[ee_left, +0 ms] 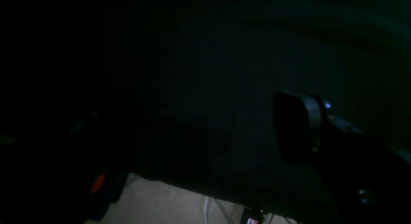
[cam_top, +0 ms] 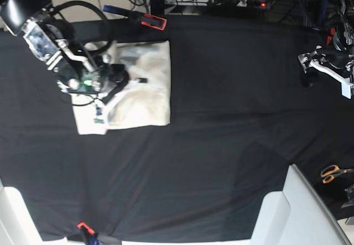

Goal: Fold the T-shirt properly
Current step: 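Lift the held end with the right gripper and fold it over the stack, then release and drag the right gripper across the folded stack to flatten it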

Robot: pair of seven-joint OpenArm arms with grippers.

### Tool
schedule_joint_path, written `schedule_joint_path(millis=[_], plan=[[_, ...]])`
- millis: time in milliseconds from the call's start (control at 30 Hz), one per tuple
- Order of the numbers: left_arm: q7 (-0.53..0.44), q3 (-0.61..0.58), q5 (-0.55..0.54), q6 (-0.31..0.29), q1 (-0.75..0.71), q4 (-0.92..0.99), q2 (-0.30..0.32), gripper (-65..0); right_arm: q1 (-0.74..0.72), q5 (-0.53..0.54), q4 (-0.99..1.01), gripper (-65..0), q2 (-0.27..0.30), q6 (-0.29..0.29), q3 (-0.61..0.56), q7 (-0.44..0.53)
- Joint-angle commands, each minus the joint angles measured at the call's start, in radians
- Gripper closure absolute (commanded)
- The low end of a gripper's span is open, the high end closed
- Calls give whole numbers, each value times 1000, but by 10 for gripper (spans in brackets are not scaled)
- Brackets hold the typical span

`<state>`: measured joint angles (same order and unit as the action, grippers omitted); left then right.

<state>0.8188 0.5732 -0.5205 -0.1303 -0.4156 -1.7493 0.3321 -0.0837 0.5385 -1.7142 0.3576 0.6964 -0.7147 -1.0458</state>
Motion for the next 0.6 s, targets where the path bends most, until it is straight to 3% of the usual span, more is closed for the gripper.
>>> schedule_joint_path(millis=[0, 267, 567], plan=[[-22, 8, -3, -1, 2, -14, 15, -650, -17, -36, -17, -3, -12, 2, -3, -6], [-22, 8, -3, -1, 1, -14, 15, -650, -18, -334, -10, -3, -150, 2, -13, -116], [-22, 8, -3, -1, 1, -13, 15, -650, -55, -340, 98, -2, -156, 2, -136, -118]])
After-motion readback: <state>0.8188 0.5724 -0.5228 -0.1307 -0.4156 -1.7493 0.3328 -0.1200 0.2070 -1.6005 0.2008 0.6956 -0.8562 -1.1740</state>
